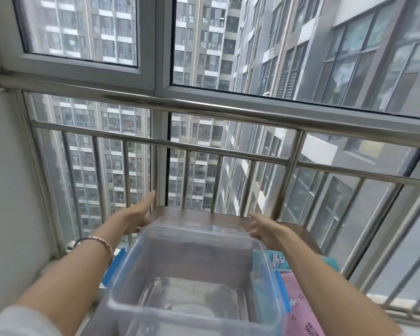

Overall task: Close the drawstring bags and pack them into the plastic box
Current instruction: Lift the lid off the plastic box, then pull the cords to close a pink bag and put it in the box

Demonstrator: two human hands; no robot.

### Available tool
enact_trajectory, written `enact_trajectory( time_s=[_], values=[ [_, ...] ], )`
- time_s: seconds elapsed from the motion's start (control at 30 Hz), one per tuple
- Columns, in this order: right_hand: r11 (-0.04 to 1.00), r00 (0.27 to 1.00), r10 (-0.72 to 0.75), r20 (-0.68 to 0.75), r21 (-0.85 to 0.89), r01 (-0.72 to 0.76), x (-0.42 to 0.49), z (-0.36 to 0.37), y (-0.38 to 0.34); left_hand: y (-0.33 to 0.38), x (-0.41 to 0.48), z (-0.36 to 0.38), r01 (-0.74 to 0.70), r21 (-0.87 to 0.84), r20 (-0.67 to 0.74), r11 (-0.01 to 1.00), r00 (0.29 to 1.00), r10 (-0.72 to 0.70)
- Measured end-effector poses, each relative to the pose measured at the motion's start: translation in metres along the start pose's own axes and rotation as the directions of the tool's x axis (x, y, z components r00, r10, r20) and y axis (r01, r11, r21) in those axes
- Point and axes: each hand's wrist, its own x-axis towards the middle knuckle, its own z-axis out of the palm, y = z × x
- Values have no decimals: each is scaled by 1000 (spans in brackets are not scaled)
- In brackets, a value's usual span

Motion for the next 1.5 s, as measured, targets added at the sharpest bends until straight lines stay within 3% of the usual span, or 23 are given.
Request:
enact_trajectory(
  time_s=[0.07,0.17,0.33,0.5,0.6,0.73,0.8,0.87,1.1,1.2,1.3,1.4,1.5],
  values=[
    [990,999,10,49,-141,-3,-2,5,2,-1,1,3,5,-62,7,998,1000,-5],
    [976,995,41,92,-219,-20,-4,11,6,-1,-5,7,20,-149,37,989,999,-14],
    [995,994,53,93,-92,-44,-3,10,8,-3,-23,13,80,-181,111,980,992,-60],
    [997,998,-48,32,-57,50,-7,5,12,-1,-19,10,-16,-214,13,977,1000,20],
    [991,991,-131,-35,-16,131,-24,2,7,21,-26,22,-200,-110,-128,974,974,186],
    [967,954,-253,-160,-1,256,-54,-7,5,57,-58,62,-401,134,-185,906,888,420],
    [953,934,-303,-191,-38,302,-74,-11,7,73,-82,88,-498,259,-168,828,821,546],
    [930,912,-367,-185,-111,351,-100,-17,13,84,-104,116,-578,278,-133,767,768,627],
    [890,907,-412,-86,-251,381,-177,-46,75,83,-184,239,-742,320,88,589,642,762],
    [896,938,-345,-41,-312,316,-193,-55,112,63,-198,294,-750,401,172,526,626,761],
    [884,951,-301,-75,-395,248,-202,-58,147,41,-191,327,-688,528,192,498,667,720],
    [832,925,-338,-171,-514,209,-208,-57,172,17,-178,339,-555,712,183,431,739,649],
    [722,883,-380,-276,-686,96,-209,-54,187,-3,-172,343,-460,827,141,324,727,673]
  ],
)
